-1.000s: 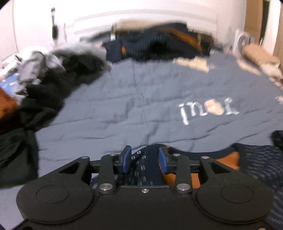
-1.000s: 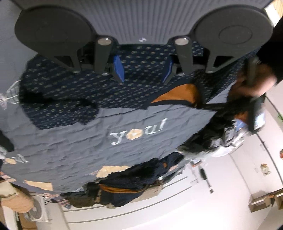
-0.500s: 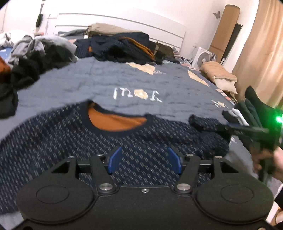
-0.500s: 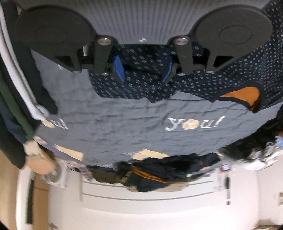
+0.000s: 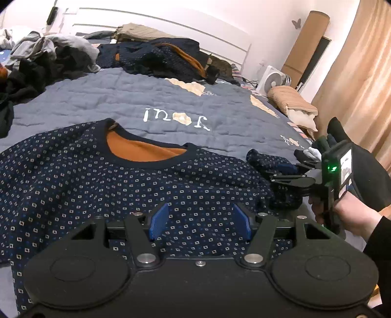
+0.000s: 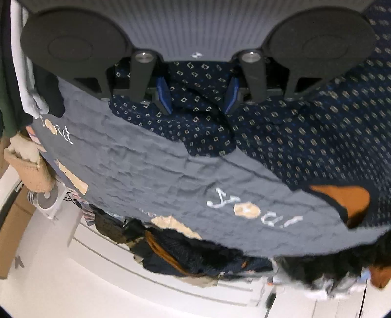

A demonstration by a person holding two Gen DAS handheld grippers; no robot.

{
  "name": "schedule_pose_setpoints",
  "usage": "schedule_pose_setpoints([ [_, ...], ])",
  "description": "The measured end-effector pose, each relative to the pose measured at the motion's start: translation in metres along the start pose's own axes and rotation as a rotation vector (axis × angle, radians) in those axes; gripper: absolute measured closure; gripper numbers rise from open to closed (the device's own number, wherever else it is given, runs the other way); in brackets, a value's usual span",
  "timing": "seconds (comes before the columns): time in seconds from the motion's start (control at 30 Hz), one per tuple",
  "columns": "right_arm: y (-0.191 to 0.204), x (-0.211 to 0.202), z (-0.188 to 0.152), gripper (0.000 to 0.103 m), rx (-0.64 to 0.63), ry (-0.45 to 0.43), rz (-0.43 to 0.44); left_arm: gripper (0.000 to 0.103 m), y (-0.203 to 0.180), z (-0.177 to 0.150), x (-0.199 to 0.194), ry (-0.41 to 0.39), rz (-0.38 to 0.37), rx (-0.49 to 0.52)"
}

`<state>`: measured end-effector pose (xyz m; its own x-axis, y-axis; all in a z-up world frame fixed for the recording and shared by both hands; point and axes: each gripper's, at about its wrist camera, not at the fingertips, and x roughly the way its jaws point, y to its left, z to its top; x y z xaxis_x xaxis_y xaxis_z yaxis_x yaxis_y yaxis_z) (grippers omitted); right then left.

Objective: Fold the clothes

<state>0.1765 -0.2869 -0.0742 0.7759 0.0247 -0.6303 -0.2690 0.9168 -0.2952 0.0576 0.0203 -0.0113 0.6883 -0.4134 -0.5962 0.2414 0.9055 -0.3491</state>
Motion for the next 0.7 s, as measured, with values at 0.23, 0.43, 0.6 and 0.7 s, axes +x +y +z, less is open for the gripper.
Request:
schedule_pose_setpoints([
  [0.23, -0.060, -0.036, -0.010, 0.098, 0.347, -0.112, -0.129, 0.044, 0.004, 0.000, 0.001, 0.001, 0.014, 0.000],
  [0.43, -0.130, -0.092, -0.014, 0.099, 0.695, -0.257, -0.284, 0.044, 0.006, 0.002, -0.003, -0.008, 0.009, -0.008],
  [0.6, -0.183, -0.152, -0.033, 0.099, 0.858, -0.377, -0.476, 0.044, 0.006, 0.002, -0.007, -0.014, 0.000, -0.008],
  [0.7, -0.203, -0.180, -0.044, 0.099, 0.894, -0.416, -0.552, 0.044, 0.005, 0.002, -0.009, -0.014, -0.008, -0.010],
])
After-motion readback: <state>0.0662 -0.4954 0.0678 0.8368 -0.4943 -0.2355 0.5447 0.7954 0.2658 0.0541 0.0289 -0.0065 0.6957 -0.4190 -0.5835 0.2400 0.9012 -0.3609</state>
